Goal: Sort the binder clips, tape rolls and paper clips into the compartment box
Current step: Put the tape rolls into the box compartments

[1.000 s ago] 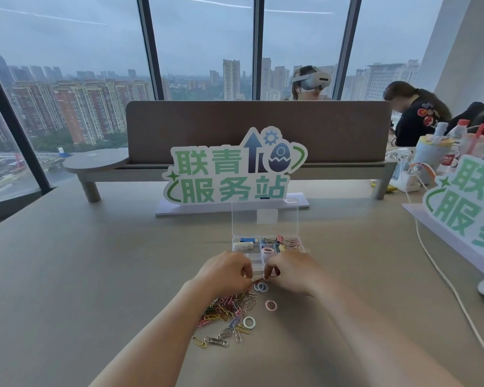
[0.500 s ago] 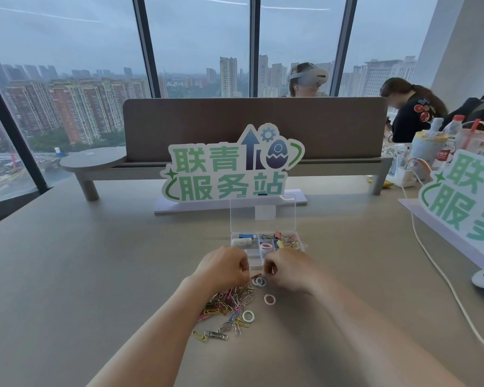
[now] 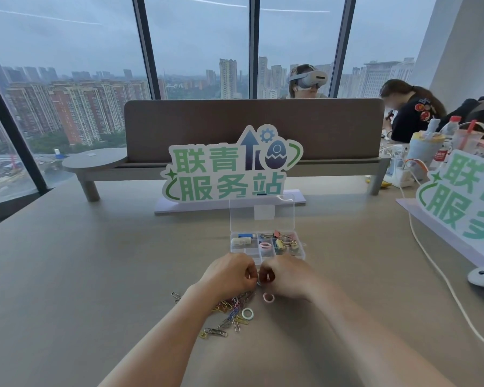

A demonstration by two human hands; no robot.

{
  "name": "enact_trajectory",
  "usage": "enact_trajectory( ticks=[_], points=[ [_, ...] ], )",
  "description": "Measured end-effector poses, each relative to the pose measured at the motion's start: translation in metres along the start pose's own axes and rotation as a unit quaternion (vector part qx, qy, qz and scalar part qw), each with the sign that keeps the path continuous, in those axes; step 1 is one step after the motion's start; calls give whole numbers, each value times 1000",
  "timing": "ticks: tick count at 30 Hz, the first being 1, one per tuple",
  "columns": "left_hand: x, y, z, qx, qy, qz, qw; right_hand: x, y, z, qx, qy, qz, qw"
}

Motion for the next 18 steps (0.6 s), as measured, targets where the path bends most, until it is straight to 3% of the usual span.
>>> enact_trajectory(
  ticks=[13,18],
  points=[
    [-5,6,-3,30,1,-48,998,-2,-1,5,-23,21,34,999],
    [-10,-3,0,-17,7,-28,999,-3,-9,16,-23,8,14,1000]
  ],
)
Point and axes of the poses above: each hand's wrist, its own z-axis away from the middle knuckle, its own y-axis out of the palm, x = y × z, the point moved 3 cm from there along -z, towards the middle knuckle, and after that the axes turned 8 degrees about -x, right-handed, at the moved point
